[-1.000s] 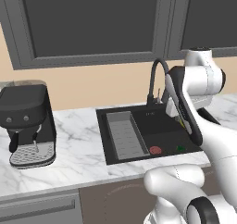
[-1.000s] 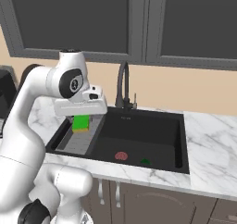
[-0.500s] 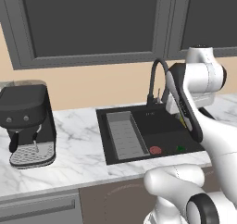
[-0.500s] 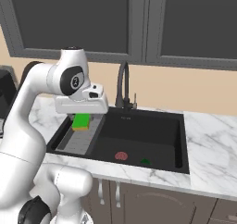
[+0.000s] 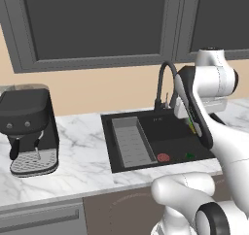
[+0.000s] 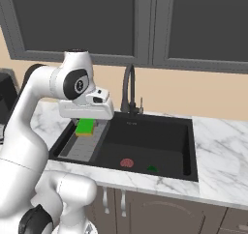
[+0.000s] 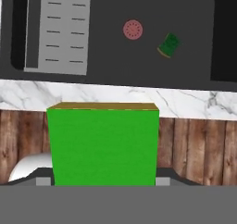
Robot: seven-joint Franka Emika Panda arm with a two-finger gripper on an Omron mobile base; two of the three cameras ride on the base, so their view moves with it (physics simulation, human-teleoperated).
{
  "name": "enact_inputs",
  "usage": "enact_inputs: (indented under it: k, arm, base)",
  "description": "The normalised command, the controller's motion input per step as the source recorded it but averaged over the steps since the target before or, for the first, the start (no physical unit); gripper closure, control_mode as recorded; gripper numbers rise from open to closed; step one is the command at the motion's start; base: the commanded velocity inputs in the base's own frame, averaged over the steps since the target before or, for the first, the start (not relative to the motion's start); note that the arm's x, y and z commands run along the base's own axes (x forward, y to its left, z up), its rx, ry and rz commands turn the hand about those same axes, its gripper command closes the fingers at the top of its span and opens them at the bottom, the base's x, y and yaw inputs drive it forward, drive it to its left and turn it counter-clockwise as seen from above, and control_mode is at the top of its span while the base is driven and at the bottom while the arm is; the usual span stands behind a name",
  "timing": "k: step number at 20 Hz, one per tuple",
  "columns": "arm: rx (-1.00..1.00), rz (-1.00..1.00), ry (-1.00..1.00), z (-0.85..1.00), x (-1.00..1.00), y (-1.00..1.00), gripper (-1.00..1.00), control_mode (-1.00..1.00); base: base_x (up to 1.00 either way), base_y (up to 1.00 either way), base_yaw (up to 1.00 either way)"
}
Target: Pick up the sponge and sponge from the sink, and place them back in the cabinet, and close the cabinet doors.
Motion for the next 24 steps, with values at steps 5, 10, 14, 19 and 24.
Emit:
enact_inputs:
  k: [5,10,14,19,24]
  arm:
    - [0.00,-0.05,0.00,0.00,0.00,0.00,1.00,-1.00]
    - [0.00,-0.01,0.00,0.00,0.00,0.00,1.00,1.00]
    - [0.00,0.00,0.00,0.00,0.00,0.00,1.00,1.00]
    - [0.00,0.00,0.00,0.00,0.00,0.00,1.00,1.00]
    - [0.00,0.00,0.00,0.00,0.00,0.00,1.00,1.00]
  base:
    - [0.00,0.00,0.00]
    - [0.00,0.00,0.00]
    - [-0.03,0.00,0.00]
    - [-0.34,0.00,0.00]
    - [-0.57,0.00,0.00]
